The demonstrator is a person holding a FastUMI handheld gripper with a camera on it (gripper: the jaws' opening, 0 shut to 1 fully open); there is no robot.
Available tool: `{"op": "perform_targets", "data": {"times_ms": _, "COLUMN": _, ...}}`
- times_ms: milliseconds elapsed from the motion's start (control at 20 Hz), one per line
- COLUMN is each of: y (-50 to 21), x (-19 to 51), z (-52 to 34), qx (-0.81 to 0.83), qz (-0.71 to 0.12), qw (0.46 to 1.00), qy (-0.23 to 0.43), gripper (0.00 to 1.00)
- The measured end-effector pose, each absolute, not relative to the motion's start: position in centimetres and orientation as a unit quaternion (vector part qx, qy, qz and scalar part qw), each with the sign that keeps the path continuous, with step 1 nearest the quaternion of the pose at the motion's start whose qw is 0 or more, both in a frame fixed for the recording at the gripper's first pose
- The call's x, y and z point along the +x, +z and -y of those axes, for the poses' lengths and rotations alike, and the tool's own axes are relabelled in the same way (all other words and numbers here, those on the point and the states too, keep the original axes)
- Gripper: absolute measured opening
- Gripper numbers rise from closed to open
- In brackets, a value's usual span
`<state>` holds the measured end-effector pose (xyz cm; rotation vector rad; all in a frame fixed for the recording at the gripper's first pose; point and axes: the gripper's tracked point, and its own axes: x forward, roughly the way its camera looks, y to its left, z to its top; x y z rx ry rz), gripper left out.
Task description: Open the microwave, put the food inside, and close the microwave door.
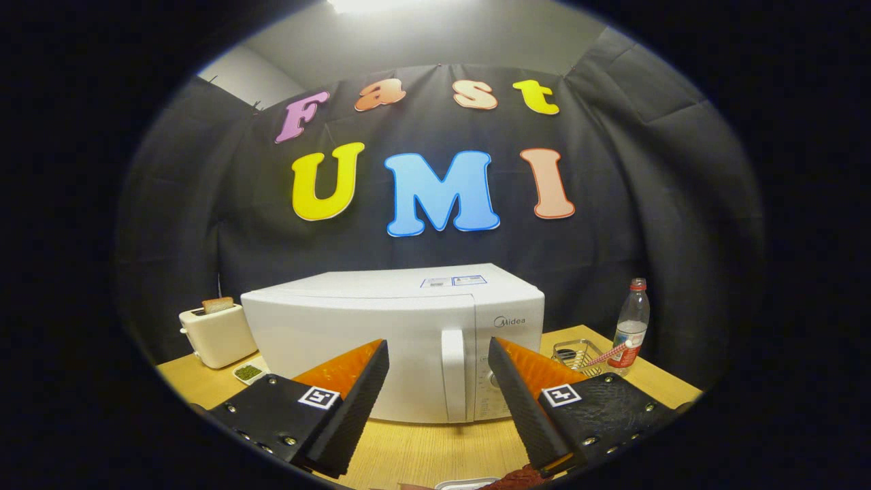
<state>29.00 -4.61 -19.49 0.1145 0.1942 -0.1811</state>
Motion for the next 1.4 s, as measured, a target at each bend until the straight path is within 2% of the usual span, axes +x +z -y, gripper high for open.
{"op": "perform_targets", "data": {"times_ms": 250, "y": -24.5, "x": 32.5, "z": 6.7, "qx": 0.056, "qz": -0.140, "qw": 0.983, "qy": -0.109, "gripper": 0.92}}
{"op": "perform_targets", "data": {"times_ms": 350, "y": -25.1, "x": 33.2, "z": 5.5, "qx": 0.057, "qz": -0.136, "qw": 0.985, "qy": -0.085, "gripper": 0.92}}
{"op": "perform_targets", "data": {"times_ms": 500, "y": -25.0, "x": 33.2, "z": 5.8, "qx": 0.019, "qz": -0.123, "qw": 0.988, "qy": -0.095, "gripper": 0.75}}
{"op": "perform_targets", "data": {"times_ms": 550, "y": -24.9, "x": 33.2, "z": 5.8, "qx": 0.013, "qz": -0.121, "qw": 0.988, "qy": -0.098, "gripper": 0.63}}
{"op": "perform_targets", "data": {"times_ms": 600, "y": -25.1, "x": 33.3, "z": 5.7, "qx": 0.019, "qz": -0.125, "qw": 0.987, "qy": -0.098, "gripper": 0.39}}
{"op": "perform_targets", "data": {"times_ms": 650, "y": -25.0, "x": 33.3, "z": 5.6, "qx": 0.029, "qz": -0.125, "qw": 0.987, "qy": -0.098, "gripper": 0.32}}
{"op": "perform_targets", "data": {"times_ms": 850, "y": -25.6, "x": 33.0, "z": 5.5, "qx": 0.056, "qz": -0.146, "qw": 0.983, "qy": -0.094, "gripper": 0.33}}
{"op": "perform_targets", "data": {"times_ms": 900, "y": -25.7, "x": 33.1, "z": 5.5, "qx": 0.055, "qz": -0.150, "qw": 0.983, "qy": -0.094, "gripper": 0.24}}
{"op": "perform_targets", "data": {"times_ms": 1050, "y": -25.6, "x": 33.0, "z": 5.5, "qx": 0.058, "qz": -0.148, "qw": 0.983, "qy": -0.092, "gripper": 0.24}}
{"op": "perform_targets", "data": {"times_ms": 1150, "y": -25.7, "x": 32.8, "z": 5.4, "qx": 0.067, "qz": -0.156, "qw": 0.981, "qy": -0.093, "gripper": 0.15}}
{"op": "perform_targets", "data": {"times_ms": 1400, "y": -24.4, "x": 27.8, "z": 3.2, "qx": 0.062, "qz": -0.153, "qw": 0.984, "qy": -0.070, "gripper": 0.15}}
